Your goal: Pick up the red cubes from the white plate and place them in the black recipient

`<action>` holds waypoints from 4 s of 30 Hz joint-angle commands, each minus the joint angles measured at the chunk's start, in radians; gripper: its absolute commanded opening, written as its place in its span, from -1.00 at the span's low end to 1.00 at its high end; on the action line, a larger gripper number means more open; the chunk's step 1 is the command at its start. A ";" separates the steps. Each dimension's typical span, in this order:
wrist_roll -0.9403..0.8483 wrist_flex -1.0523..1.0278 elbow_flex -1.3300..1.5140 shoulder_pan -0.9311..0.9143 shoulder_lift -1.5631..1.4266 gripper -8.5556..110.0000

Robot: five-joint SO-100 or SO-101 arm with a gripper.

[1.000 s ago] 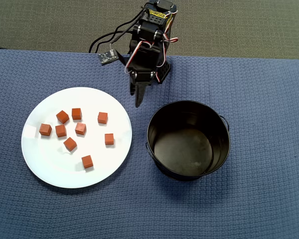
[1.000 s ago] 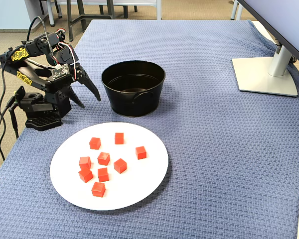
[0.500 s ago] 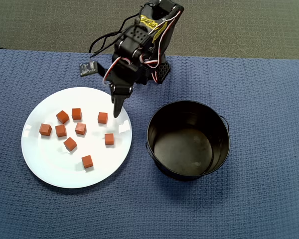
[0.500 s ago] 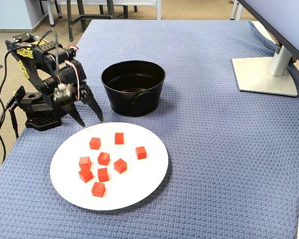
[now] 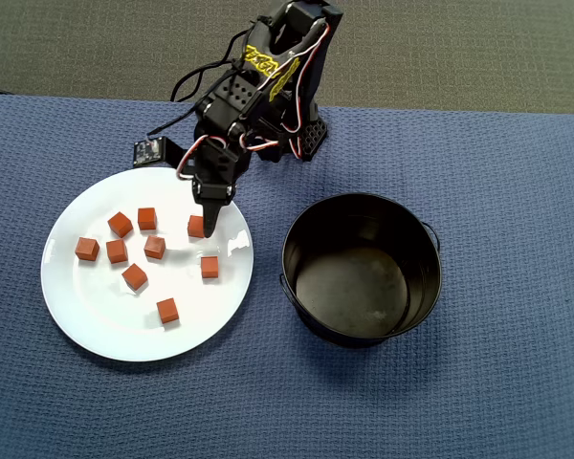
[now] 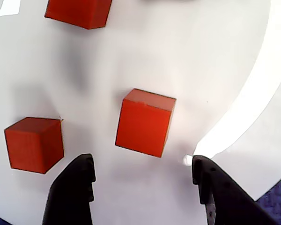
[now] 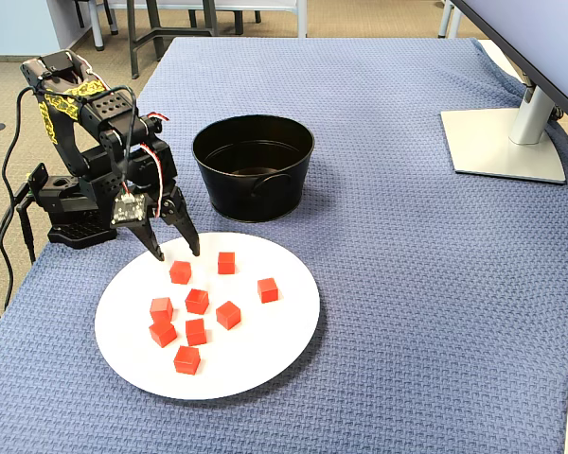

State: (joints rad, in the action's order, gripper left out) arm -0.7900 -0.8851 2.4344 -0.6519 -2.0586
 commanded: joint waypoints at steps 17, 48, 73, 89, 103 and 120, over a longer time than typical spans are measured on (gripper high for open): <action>0.069 0.118 -0.196 -0.051 0.282 -0.82; 0.561 -0.308 -0.434 0.930 -0.219 -0.12; -0.091 -0.140 -0.646 0.038 0.528 -0.44; -0.086 -0.058 -0.482 0.225 0.474 -0.44; -0.011 -0.006 -0.505 0.199 0.528 -0.69; 0.202 -0.422 -0.718 0.222 0.054 -0.86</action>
State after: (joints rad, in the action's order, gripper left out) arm -0.6535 -1.1551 1.8484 -0.4587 -1.7932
